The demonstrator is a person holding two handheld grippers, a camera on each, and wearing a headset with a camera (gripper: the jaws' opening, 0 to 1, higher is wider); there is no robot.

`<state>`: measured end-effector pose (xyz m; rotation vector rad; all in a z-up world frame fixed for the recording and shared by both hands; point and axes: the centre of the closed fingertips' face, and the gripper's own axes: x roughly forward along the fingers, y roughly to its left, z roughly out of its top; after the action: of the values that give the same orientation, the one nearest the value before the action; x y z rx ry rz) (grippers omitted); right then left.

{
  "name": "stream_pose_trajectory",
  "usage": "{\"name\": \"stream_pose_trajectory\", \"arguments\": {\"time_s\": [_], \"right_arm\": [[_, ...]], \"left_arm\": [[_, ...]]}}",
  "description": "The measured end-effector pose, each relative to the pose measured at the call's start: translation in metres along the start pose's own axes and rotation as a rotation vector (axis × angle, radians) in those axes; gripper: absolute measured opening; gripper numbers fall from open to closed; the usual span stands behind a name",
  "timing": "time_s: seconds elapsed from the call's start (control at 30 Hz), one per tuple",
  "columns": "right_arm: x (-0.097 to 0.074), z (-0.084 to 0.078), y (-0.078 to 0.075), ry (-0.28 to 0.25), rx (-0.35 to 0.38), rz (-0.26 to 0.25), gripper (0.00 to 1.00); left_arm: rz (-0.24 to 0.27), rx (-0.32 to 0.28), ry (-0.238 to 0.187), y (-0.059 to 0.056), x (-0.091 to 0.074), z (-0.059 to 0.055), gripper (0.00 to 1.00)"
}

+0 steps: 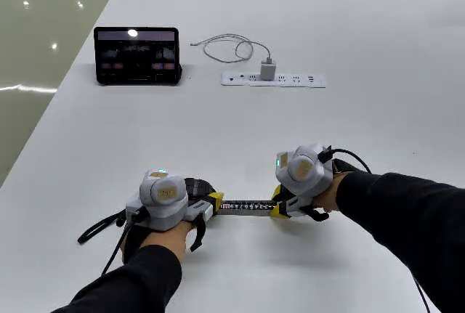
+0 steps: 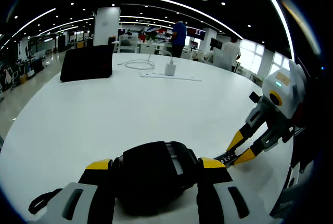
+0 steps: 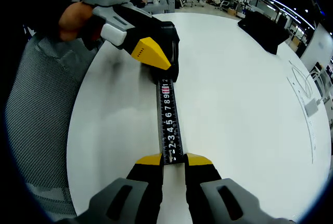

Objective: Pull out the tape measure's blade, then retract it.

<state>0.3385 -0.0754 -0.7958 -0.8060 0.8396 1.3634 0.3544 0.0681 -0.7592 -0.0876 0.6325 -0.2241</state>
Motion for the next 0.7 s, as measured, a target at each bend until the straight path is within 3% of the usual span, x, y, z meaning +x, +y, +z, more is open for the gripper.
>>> {"name": "stream_pose_trajectory", "arguments": {"time_s": [0.4,0.7], "right_arm": [[0.0028,0.0035,0.0008,-0.005,0.012,0.000,0.11],[0.0056,0.0083,0.0016,-0.008,0.009,0.001,0.11]], "left_arm": [[-0.009,-0.004,0.003,0.0004,-0.0007,0.0000,0.60],[-0.005,0.025,-0.002,-0.0001,-0.0001,-0.0002,0.60]]}}
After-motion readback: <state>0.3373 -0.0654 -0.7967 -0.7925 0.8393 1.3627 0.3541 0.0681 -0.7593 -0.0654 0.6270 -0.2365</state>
